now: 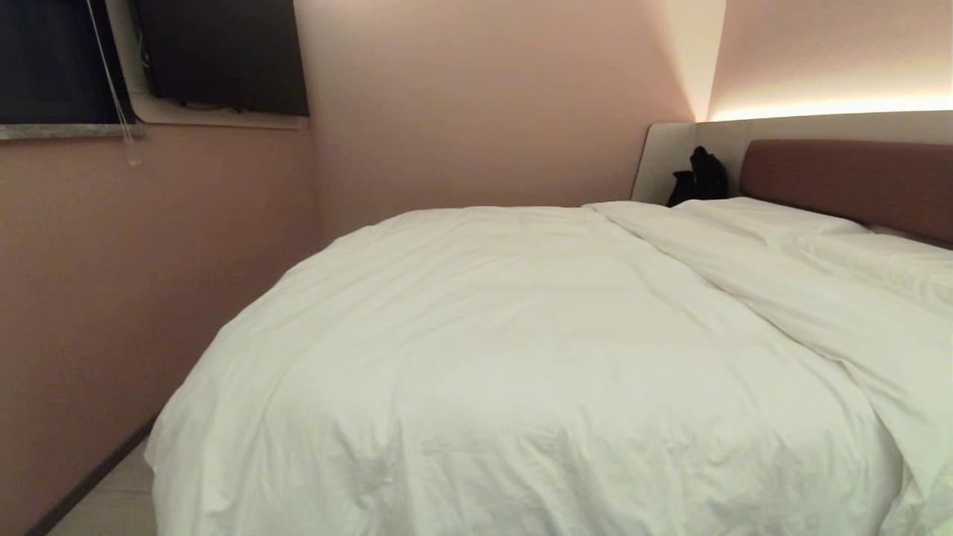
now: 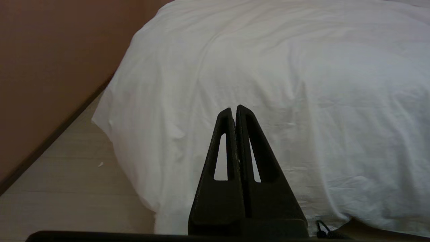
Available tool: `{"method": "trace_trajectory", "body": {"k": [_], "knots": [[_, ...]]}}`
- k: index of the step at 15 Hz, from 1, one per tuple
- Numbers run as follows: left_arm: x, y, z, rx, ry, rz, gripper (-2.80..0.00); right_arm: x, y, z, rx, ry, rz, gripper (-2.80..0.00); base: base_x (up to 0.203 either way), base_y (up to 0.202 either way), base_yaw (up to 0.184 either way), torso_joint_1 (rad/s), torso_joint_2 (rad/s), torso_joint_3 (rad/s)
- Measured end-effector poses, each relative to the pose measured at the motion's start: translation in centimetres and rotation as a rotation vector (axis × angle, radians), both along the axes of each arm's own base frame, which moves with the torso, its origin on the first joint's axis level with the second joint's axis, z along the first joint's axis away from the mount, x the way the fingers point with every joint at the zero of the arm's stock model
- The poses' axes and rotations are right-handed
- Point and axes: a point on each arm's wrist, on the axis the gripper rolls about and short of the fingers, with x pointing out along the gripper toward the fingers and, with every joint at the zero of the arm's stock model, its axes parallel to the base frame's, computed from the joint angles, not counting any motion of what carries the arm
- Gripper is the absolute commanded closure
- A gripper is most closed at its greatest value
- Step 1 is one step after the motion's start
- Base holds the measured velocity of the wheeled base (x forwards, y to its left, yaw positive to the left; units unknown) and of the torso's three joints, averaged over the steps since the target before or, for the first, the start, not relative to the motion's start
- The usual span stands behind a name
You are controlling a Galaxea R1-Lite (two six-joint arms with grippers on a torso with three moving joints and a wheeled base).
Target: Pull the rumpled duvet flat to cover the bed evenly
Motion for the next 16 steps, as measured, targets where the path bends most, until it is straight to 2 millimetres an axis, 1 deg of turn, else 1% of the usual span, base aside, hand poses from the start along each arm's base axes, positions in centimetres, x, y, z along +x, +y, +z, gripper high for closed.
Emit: {"method": "trace_trajectory", "body": {"k": [16], "knots": [[0.00,0.00,0.00,-0.002,0.000,0.001,0.00,0.00,0.00,0.00,0.000,0.000,-0.001,0.00,0.000,0.195,-0.001,0.002,0.00,0.002]]}}
